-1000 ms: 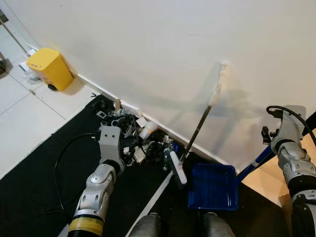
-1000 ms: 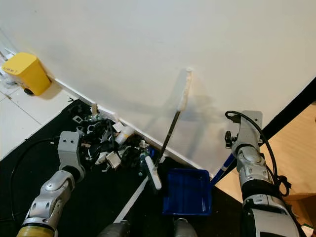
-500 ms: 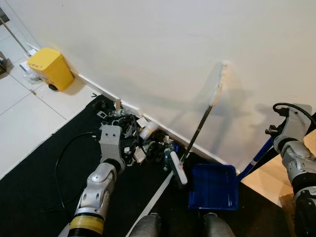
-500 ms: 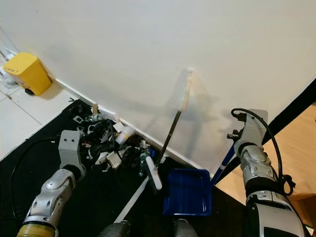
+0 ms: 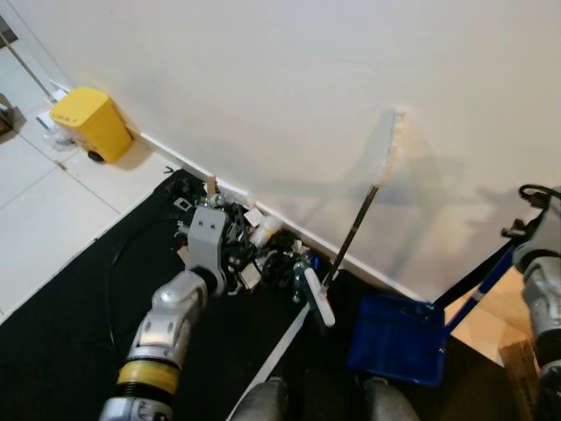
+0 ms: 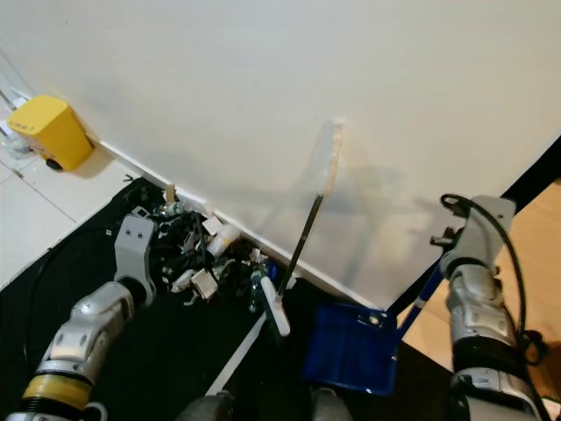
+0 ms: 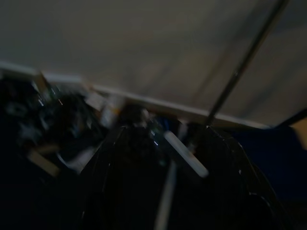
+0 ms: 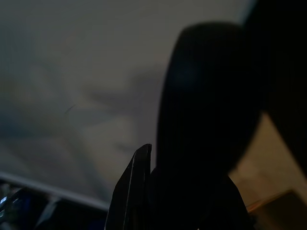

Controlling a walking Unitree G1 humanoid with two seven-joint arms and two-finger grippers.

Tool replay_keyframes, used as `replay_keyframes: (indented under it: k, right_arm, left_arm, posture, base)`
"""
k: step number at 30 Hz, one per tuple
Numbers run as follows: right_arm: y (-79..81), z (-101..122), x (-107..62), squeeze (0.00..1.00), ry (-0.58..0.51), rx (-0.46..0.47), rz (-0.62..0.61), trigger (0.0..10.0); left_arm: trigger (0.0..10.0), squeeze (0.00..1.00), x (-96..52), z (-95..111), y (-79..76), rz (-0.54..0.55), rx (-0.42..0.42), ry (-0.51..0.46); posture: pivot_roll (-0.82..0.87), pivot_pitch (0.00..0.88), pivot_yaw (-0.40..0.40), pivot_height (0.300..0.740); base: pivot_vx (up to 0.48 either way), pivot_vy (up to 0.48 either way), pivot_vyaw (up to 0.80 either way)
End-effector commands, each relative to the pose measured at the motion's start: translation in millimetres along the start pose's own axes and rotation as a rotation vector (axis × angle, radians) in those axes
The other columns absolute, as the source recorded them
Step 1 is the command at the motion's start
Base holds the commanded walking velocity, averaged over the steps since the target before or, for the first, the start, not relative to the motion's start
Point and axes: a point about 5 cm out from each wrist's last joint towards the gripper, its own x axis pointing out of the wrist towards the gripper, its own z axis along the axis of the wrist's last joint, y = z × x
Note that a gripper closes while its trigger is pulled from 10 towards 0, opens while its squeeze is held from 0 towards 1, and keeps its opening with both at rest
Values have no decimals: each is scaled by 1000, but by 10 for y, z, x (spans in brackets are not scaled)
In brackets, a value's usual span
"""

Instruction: Sweep floor

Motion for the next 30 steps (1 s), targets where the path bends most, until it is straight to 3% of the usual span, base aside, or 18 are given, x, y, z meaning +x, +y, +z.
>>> replay_keyframes:
  k: [1, 2, 6, 9, 12, 13, 14, 16, 21, 26, 30]
  right_arm:
    - [-147, 198, -7, 0, -70, -7, -34, 10000]
    - [-192, 235, -12, 0, -80, 2, -47, 10000]
    - [-315, 253, -73, 0, -73, 198, -121, 10000]
    - [-317, 242, -82, 0, -71, 227, -128, 10000]
    - [-289, 171, -149, 0, -64, 293, -147, 10000]
    - [-289, 171, -149, 0, -64, 293, -147, 10000]
    - [-231, 110, -188, 0, -39, 324, -150, 10000]
    - [-203, 92, -198, 0, -31, 330, -149, 10000]
    - [-160, 141, -205, 0, -29, 311, -136, 10000]
    - [-166, 185, -225, 0, -39, 283, -134, 10000]
    - [-208, 233, -258, 0, -69, 247, -137, 10000]
  left_arm:
    - [10000, 0, -4, -52, 38, -48, 14, 39]
    - [10000, 0, 23, -22, 61, -48, 17, 41]
    - [10000, 0, 173, 132, 71, 4, -125, 3]
    - [10000, 0, 192, 129, 65, 24, -145, 7]
    - [10000, 0, 250, -13, -135, 14, -59, 56]
    - [10000, 0, 250, -13, -135, 14, -59, 56]
    - [10000, 0, 281, -149, -405, -94, -63, 84]
    - [10000, 0, 298, -209, -545, -147, -86, 97]
    - [10000, 0, 416, -193, -668, -212, -116, 86]
    - [10000, 0, 548, 23, -614, -192, -65, 31]
    - [10000, 0, 550, 112, -562, -162, -30, 5]
  posture:
    - [60, 135, 78, 740]
    - [60, 135, 78, 740]
    - [42, 130, 84, 740]
    - [38, 130, 86, 740]
    - [28, 126, 89, 740]
    - [28, 126, 89, 740]
    - [19, 125, 91, 740]
    - [19, 123, 88, 740]
    - [7, 121, 86, 740]
    - [-4, 117, 91, 740]
    - [-15, 113, 102, 740]
  base:
    - [0, 0, 0]
    - [0, 0, 0]
    - [0, 0, 0]
    - [0, 0, 0]
    - [0, 0, 0]
    - [0, 0, 0]
    - [0, 0, 0]
    - [0, 0, 0]
    - [0, 0, 0]
    - [0, 0, 0]
    - [0, 0, 0]
